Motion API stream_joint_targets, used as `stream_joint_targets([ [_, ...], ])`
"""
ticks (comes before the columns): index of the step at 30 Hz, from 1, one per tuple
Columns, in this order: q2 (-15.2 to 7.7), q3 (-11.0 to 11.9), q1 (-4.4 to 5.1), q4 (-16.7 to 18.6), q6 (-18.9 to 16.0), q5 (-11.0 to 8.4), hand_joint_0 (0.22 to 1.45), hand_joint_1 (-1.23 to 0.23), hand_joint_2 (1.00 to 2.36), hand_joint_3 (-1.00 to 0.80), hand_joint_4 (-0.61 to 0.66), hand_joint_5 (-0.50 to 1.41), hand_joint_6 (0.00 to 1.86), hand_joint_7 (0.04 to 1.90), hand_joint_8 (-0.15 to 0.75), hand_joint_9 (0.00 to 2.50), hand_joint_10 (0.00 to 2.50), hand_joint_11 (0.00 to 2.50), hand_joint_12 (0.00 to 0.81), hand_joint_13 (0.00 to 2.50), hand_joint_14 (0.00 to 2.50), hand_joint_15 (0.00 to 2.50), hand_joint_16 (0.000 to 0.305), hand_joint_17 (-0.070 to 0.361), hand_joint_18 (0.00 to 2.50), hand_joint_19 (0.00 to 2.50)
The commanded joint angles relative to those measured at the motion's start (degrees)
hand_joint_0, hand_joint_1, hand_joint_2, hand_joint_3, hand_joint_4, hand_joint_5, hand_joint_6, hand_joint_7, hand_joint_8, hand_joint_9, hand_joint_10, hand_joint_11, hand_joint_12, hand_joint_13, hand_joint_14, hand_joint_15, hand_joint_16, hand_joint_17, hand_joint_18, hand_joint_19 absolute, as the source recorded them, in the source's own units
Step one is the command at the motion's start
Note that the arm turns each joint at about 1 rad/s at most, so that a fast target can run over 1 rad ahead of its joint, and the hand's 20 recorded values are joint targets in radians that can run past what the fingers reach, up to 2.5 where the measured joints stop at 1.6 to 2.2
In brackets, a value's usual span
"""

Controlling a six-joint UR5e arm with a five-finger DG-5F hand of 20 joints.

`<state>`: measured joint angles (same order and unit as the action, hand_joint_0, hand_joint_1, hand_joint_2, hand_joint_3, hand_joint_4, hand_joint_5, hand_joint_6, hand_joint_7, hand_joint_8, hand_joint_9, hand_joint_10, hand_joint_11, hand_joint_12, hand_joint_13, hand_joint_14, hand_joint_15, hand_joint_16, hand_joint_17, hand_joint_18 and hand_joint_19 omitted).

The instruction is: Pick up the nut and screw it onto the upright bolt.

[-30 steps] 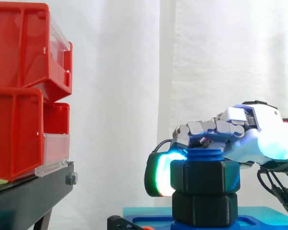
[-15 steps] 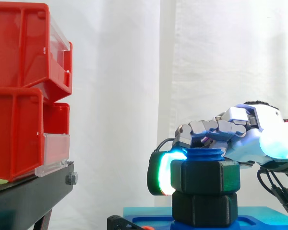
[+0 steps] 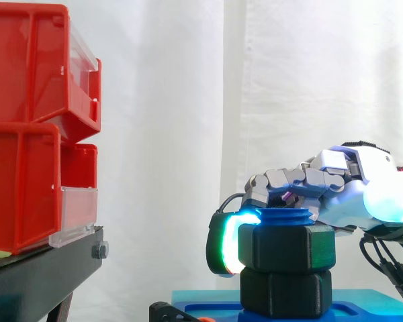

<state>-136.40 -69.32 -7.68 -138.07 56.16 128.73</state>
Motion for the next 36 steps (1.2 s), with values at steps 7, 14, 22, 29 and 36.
stream_joint_targets([
  [7,0.1,1.8,-0.58,-0.4,-0.5,1.52,0.45,-0.28,1.00,-0.50,0.28,-0.08,0.50,1.03,0.298,1.05,0.00,0.00,0.257,0.65,0.00,0.00,0.021,0.048,0.30,0.00],
  [14,0.1,5.9,-1.19,-3.6,-1.1,3.28,0.44,-0.28,1.00,-0.50,0.24,-0.15,0.50,0.83,0.285,0.90,0.00,0.00,0.269,0.61,0.00,0.00,0.023,0.053,0.27,0.00],
  [22,4.8,8.9,-1.99,-12.3,0.1,3.54,0.43,-0.29,1.00,-0.50,0.23,-0.15,0.50,0.80,0.283,0.86,0.00,0.00,0.274,0.58,0.00,0.00,0.025,0.057,0.23,0.00],
  [29,6.9,8.9,-2.78,-14.2,0.4,3.72,0.43,-0.29,1.00,-0.50,0.23,-0.15,0.50,0.81,0.282,0.83,0.00,0.00,0.280,0.56,0.00,0.00,0.026,0.058,0.21,0.00],
  [36,10.1,8.6,-3.04,-21.2,0.6,1.70,0.44,-0.31,1.00,-0.50,0.23,-0.15,0.50,0.80,0.277,0.81,0.00,0.00,0.283,0.54,0.00,0.00,0.026,0.058,0.19,0.00],
])
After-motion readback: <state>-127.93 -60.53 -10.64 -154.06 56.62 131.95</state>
